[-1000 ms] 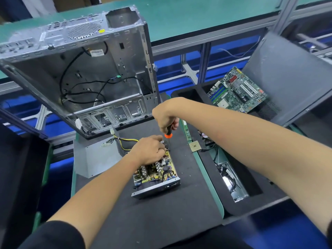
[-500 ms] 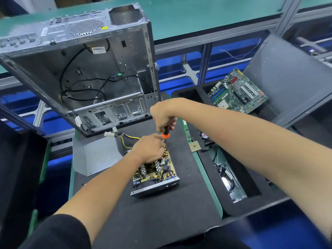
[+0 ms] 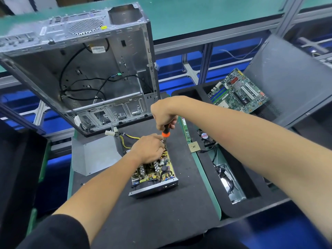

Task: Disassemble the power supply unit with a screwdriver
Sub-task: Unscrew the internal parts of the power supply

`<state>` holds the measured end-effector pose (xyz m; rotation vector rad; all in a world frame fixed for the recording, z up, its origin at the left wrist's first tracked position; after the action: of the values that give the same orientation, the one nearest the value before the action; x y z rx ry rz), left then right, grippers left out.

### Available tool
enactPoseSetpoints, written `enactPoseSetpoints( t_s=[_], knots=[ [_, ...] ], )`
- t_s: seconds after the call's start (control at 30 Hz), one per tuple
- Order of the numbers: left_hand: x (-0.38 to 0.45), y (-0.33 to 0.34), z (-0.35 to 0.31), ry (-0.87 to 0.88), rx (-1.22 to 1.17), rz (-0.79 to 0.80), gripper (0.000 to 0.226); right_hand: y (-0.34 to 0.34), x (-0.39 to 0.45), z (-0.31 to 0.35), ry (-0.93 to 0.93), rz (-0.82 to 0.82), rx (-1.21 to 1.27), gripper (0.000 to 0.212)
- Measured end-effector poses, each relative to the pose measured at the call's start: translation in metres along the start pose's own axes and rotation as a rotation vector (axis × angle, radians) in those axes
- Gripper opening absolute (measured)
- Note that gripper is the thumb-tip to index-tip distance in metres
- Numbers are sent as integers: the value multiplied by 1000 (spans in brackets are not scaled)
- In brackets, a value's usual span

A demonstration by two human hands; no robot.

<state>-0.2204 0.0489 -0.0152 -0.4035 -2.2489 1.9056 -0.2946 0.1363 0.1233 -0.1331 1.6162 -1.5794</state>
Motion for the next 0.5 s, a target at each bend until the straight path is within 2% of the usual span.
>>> enactPoseSetpoints(
  t_s=[0.17, 0.33, 0.5],
  knots=[
    [0, 0, 0, 5, 11, -3, 51, 2, -2, -3, -4, -13, -13, 20],
    [-1, 0, 0, 13, 30, -14, 38, 3, -1, -5, -13, -20, -6, 19],
    [-1, -2, -1, -7, 14, -3, 38, 4, 0, -7, -17, 0, 30, 19]
  ],
)
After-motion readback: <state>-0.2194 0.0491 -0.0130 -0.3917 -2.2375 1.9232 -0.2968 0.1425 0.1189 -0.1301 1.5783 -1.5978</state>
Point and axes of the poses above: each hand's wrist, its own x-axis towards the middle knuckle, its own y-axis out of the palm, z = x × y, the point moved 2 cm from there along x, towards the middle knuckle, and after that the axes turned 10 degrees about -z, right-handed, at the moved point
